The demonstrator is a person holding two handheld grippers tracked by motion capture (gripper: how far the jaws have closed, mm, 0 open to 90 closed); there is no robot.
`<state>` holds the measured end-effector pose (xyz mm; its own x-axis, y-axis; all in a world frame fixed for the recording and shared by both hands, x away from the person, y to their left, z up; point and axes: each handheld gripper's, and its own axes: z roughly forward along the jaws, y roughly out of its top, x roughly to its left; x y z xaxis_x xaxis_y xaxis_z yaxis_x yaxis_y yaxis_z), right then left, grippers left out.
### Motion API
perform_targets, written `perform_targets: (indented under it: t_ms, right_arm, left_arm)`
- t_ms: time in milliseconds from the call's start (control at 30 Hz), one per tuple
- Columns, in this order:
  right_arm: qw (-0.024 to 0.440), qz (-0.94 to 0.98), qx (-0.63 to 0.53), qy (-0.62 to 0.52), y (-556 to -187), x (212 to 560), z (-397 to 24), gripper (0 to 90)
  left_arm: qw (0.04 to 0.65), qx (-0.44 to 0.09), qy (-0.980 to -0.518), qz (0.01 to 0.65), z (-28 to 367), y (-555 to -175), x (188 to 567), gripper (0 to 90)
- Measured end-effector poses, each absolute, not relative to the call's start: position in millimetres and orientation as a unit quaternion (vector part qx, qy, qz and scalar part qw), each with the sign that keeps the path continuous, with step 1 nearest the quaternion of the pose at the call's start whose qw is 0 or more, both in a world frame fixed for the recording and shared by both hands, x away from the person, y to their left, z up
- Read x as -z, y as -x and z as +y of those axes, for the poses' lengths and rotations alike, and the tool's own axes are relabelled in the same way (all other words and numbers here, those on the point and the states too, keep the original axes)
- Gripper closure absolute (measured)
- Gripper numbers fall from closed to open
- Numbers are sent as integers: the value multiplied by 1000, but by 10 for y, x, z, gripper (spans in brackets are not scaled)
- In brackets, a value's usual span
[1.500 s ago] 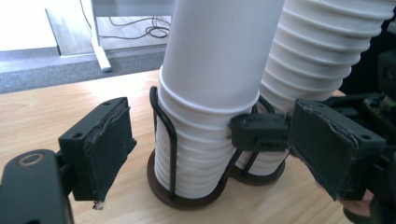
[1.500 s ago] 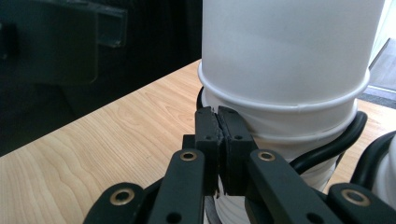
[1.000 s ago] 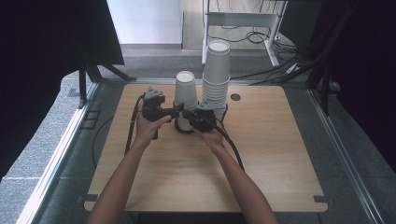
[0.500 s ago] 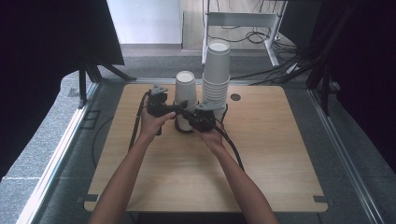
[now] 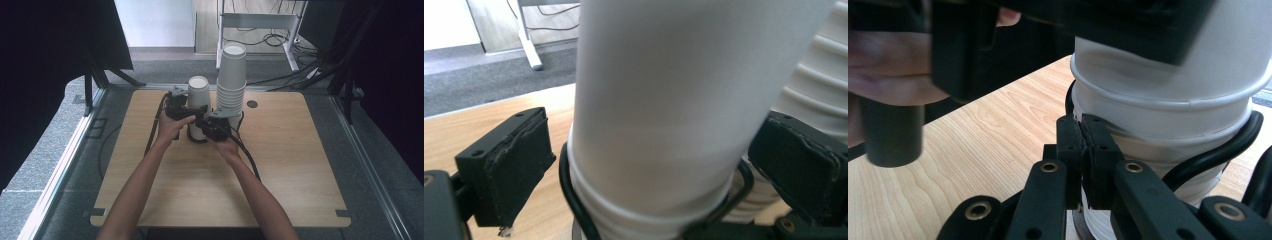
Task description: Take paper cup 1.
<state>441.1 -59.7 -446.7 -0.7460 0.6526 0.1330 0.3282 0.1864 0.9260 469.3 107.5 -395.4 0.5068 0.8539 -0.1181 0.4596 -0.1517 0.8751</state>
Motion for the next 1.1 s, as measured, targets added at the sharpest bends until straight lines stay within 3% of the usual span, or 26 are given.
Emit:
perform_targets:
  t_ms: [300, 600, 1100]
  right_arm:
    - [149, 757, -547, -324, -4411, 4466, -595, 865]
    - [147, 758, -546, -325, -4417, 4477, -591, 861]
    - [142, 760, -540, -333, -4444, 4520, -632, 850]
  left_arm:
    - [492, -197, -713, 459, 1014, -4806, 4032, 30]
    - [483, -232, -724, 435, 973, -4775, 4014, 111]
    - [483, -253, -723, 425, 954, -4774, 3943, 139]
